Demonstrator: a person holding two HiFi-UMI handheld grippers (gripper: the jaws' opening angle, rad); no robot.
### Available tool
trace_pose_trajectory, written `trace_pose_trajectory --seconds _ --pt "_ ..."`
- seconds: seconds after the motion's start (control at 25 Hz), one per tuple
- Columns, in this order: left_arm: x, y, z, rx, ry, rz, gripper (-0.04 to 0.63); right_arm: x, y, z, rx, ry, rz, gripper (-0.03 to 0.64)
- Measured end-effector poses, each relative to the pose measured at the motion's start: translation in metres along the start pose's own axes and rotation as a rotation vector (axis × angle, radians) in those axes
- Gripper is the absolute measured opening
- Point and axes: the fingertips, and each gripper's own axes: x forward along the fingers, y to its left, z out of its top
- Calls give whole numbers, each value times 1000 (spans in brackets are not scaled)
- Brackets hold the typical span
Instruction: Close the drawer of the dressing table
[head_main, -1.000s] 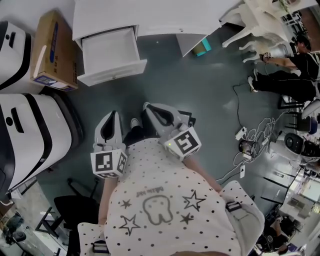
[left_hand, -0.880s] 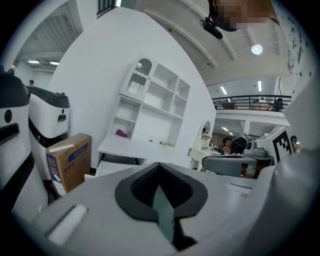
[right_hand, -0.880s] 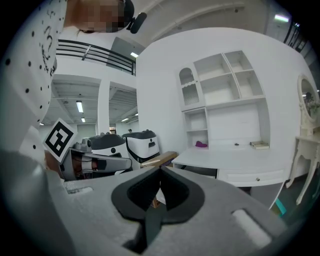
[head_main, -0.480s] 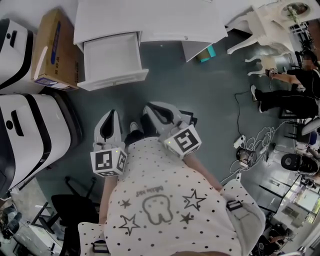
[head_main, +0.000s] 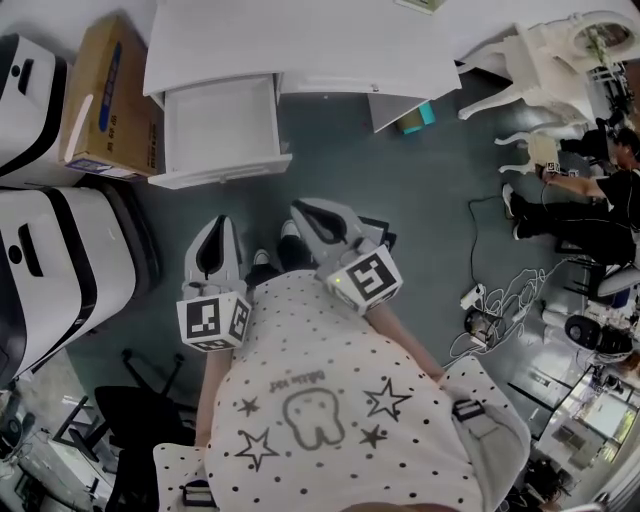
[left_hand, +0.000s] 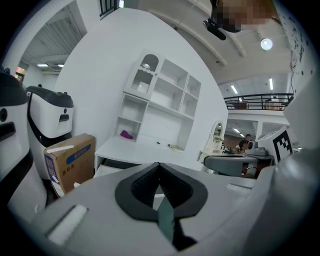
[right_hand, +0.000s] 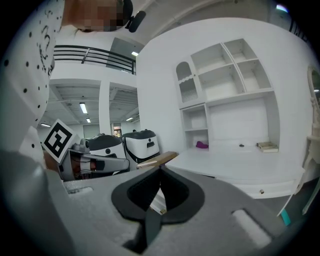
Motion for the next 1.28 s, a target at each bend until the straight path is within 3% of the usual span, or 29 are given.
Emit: trace_pose_trajectory --seconds 0.76,0.92,1.28 --pt "23 -26 4 -11 -23 -17 -5 -16 -34 7 -11 -29 -26 -3" --pt "45 -51 -7 -11 6 -28 -5 -31 -64 -3 15 -24 -37 -3" --pt "56 -48 -10 -35 23 -16 -6 -24 -76 -7 39 3 -36 -3"
